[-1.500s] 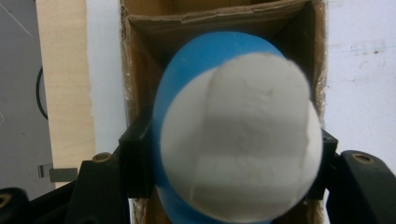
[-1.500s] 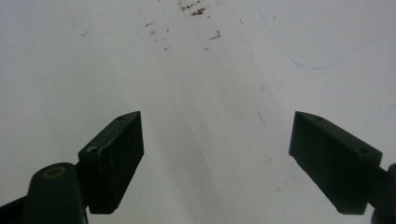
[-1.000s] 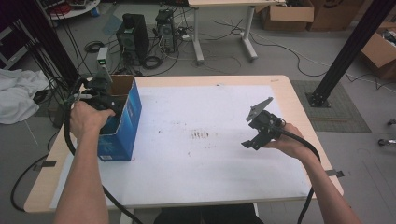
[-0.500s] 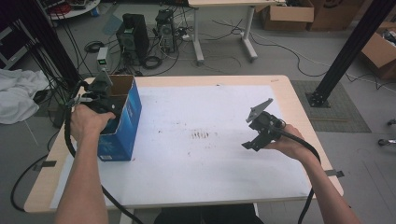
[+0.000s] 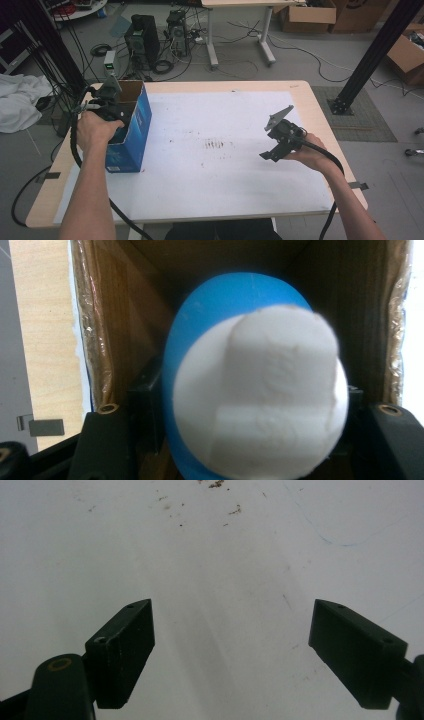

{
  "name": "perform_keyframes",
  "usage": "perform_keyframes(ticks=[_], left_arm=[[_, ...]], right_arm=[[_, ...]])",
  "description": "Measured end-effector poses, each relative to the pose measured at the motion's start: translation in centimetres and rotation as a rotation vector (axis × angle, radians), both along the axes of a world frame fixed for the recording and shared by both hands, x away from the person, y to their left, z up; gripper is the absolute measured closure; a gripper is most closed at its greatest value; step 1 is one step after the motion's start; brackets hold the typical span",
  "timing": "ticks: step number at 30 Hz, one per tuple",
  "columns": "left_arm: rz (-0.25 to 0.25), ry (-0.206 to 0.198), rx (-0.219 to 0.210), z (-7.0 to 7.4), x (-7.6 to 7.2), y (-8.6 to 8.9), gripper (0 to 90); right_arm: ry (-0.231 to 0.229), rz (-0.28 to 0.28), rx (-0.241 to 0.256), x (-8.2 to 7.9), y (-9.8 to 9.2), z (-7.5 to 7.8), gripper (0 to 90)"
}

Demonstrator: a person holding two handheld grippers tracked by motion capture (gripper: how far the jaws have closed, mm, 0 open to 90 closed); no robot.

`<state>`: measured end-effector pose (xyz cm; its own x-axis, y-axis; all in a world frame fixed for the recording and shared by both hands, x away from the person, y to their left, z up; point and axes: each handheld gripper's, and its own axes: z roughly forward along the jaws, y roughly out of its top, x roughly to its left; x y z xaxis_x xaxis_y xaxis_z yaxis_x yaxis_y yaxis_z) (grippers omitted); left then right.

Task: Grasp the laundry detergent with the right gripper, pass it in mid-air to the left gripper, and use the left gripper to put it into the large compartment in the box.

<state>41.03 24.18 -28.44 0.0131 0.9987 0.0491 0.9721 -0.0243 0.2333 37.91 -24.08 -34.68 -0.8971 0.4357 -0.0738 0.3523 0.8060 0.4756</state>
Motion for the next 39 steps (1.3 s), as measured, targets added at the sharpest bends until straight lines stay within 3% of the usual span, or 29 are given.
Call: perform_keyframes(ticks=[12,26,39], left_arm=[[-0.003,-0.015,0.015,0.2,0.0,-0.1,36.4],[-0.01,0.006,0.007,0.4,0.2,-0.1,31.8],[-0.016,-0.008,0.016,1.1,0.2,-0.2,30.9]], right_arm=[[0.004,-0.002,-0.004,0.0,0.0,-0.1,18.1],[0.005,-0.002,-0.007,0.1,0.0,-0.2,18.1],[0.005,-0.002,-0.008,0.0,0.2,-0.3,18.0]])
